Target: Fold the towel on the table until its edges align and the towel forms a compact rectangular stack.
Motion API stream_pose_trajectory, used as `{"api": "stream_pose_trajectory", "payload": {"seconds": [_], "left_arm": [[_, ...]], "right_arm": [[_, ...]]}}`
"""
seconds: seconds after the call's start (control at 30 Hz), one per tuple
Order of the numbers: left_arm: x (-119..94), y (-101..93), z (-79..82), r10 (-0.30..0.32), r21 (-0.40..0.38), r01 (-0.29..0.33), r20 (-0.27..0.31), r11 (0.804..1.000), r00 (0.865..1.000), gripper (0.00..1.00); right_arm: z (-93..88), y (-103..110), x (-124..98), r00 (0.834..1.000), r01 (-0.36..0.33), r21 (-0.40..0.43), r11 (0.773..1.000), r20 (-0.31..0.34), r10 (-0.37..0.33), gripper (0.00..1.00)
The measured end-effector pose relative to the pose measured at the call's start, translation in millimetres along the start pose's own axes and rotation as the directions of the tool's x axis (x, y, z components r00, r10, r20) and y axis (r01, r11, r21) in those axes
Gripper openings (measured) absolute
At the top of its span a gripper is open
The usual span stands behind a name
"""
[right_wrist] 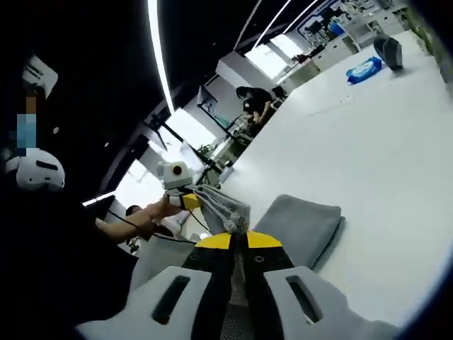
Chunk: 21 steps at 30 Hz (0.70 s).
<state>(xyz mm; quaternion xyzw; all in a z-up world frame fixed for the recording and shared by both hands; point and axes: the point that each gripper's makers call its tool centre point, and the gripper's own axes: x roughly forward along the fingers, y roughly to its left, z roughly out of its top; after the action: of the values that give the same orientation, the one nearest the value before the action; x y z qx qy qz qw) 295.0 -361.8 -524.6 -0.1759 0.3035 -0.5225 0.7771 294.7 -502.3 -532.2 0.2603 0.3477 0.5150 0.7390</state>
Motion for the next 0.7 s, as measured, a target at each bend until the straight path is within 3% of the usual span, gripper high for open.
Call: {"api": "stream_pose_trajectory", "payload": {"seconds": [0.13,0.43,0.6,0.7], "left_arm": [[7.9,26.2,-11.5,0.03,-0.031,-0.032,-0.055,0.999,0.998,0.05],[24.7,62.7,-16.0,0.121,-0.073,-0.126,-0.069,0.989,0.99,0.05],[33.9,83.0,-22.4,0.212,-0.045,-0.217,-0.09,0.975,0.973,0.05],[37.3,94.6,-28.4,0.27,-0.014,-0.274,-0.113,0.962,0.956,0.05]], "right_arm": [[-5.7,-20.9,7.1,0.999,0.037,0.035,0.999,-0.035,-0.036,0.02],[-4.5,-56.7,15.8,0.993,0.117,0.113,0.987,-0.01,-0.117,0.02],[-5.5,-78.4,22.7,0.978,0.207,0.082,0.975,0.0,-0.208,0.02],[-9.6,-91.6,27.8,0.963,0.271,0.04,0.962,-0.006,-0.271,0.02]]}}
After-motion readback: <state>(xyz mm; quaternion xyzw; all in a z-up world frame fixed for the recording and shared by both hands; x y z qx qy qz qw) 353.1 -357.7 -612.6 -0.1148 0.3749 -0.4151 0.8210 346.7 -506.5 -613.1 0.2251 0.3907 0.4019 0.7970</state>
